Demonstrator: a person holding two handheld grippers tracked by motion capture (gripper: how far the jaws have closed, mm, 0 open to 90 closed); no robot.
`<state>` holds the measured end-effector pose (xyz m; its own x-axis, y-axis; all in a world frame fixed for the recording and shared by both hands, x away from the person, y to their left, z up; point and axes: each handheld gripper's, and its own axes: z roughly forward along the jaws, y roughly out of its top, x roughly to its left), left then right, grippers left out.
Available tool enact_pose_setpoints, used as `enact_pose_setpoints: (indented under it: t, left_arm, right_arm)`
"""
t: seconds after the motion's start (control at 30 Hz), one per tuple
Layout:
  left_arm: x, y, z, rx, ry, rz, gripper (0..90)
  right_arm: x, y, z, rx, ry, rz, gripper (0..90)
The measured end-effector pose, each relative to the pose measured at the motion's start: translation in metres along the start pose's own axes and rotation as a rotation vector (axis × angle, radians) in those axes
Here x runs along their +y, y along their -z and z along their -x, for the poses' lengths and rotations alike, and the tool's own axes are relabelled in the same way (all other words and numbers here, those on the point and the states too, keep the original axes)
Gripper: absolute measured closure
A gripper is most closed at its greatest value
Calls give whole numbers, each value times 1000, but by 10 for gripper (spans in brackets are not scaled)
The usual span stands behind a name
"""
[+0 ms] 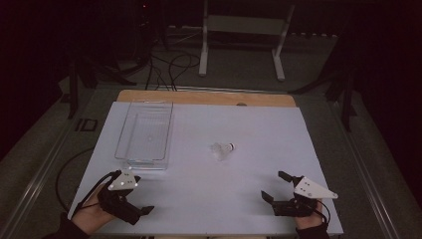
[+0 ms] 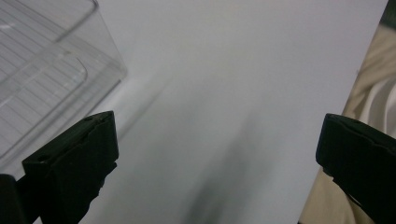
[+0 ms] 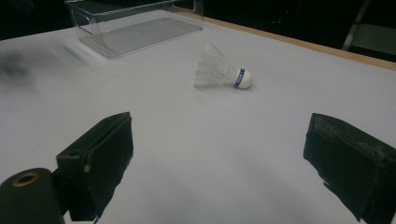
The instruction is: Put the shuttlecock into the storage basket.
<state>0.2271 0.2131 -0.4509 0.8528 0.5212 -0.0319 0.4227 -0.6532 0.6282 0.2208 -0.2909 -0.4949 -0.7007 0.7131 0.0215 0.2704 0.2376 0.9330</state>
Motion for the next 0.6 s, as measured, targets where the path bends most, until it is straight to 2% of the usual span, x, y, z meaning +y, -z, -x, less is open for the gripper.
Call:
enact_pose_setpoints:
  t: [0.13, 0.23, 0.37, 0.6]
  left_arm:
    - [4, -1, 0, -26, -44, -47, 0]
    - [8, -1, -2, -60, -49, -62, 0]
    - [14, -3, -1, -79, -66, -86, 0]
    - [23, -8, 1, -69, -84, -131, 0]
  right_arm:
    - [0, 0, 0, 4, 1, -3, 85]
    - [0, 0, 0, 5, 1, -8, 85]
    - [0, -1, 0, 7, 3, -8, 85]
    - [0, -1, -1, 8, 3, -9, 85]
